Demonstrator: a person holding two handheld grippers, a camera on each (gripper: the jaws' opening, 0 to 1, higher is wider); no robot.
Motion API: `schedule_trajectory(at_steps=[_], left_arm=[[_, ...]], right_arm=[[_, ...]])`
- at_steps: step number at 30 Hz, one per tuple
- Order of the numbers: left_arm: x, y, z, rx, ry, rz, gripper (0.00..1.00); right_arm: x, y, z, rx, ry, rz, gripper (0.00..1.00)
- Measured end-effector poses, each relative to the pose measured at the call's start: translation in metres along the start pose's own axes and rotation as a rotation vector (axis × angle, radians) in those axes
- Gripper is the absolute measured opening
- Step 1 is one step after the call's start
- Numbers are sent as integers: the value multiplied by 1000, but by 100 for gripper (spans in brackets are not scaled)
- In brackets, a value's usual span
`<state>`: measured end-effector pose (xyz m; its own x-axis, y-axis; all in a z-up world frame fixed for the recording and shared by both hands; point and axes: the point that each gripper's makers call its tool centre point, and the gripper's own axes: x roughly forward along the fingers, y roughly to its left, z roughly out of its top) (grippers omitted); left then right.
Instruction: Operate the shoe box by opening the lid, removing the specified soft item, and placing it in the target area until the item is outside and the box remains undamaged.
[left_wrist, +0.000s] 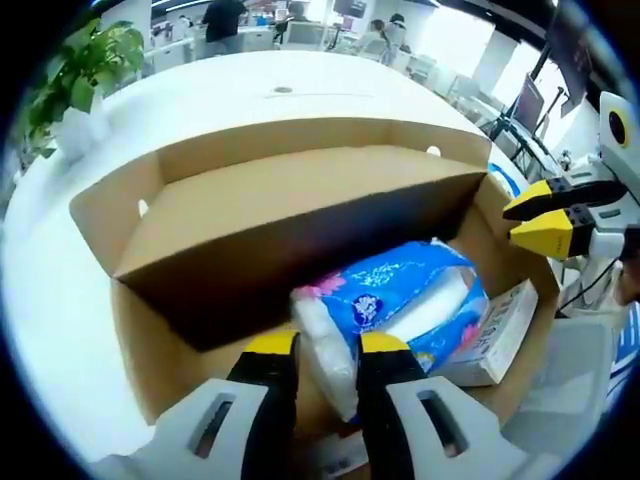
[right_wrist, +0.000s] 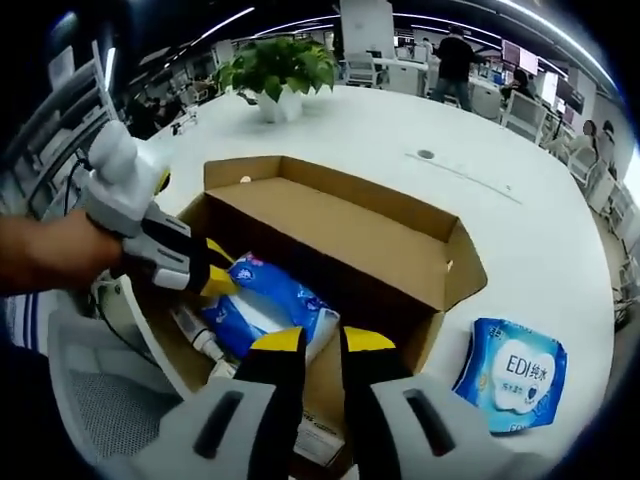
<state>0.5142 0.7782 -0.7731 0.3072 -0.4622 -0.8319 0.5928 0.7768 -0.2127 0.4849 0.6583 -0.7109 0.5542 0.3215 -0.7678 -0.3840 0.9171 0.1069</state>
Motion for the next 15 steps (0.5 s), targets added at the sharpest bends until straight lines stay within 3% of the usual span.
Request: schedule_trajectory(at_steps=[15], left_arm=[[-2,-1,-5,-19,-6,-16,17]], right_arm=[[22,12,-12,-10,45,26,13]])
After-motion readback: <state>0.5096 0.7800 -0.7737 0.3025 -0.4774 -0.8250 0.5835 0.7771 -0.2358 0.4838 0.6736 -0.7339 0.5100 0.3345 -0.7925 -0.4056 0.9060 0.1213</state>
